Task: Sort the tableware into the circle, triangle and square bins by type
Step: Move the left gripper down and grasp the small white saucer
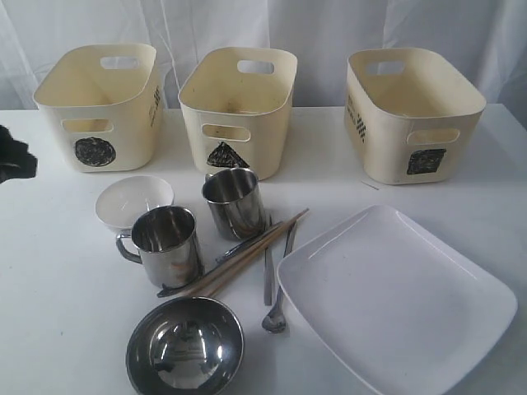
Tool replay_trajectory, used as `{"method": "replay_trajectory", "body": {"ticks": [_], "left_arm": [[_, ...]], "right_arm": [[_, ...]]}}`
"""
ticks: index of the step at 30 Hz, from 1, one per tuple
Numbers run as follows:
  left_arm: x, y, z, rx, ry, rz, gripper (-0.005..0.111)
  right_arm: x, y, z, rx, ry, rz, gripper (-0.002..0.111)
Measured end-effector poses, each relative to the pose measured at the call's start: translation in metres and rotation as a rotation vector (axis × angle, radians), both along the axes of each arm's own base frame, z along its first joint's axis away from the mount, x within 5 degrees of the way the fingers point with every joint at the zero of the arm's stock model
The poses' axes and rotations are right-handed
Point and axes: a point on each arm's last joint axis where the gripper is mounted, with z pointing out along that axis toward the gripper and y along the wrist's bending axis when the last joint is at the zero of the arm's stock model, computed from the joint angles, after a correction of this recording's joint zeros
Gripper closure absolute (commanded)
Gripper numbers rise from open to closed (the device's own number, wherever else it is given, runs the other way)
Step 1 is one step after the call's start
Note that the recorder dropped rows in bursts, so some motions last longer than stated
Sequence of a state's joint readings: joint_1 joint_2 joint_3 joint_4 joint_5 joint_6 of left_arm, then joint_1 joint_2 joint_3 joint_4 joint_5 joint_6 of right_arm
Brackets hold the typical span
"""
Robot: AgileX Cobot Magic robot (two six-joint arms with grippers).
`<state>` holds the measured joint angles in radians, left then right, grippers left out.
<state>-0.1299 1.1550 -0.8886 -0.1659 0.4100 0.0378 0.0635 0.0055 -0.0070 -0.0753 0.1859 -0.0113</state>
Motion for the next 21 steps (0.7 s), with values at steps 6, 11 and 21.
{"method": "replay_trajectory", "body": {"ticks": [6,11,21], "left_arm": [[0.085,-0.011,-0.035,0.011,0.11,0.01,0.037],[0.127,-0.022,-0.059,-0.006,0.158,0.002,0.037],[0.15,-0.043,-0.114,0.021,0.278,-0.048,0.037]], "right_arm": [[0.0,0.0,0.0,0.0,0.0,0.0,0.108],[0.0,0.0,0.0,0.0,0.0,0.0,0.108],[0.0,0.0,0.0,0.0,0.0,0.0,0.108]]}}
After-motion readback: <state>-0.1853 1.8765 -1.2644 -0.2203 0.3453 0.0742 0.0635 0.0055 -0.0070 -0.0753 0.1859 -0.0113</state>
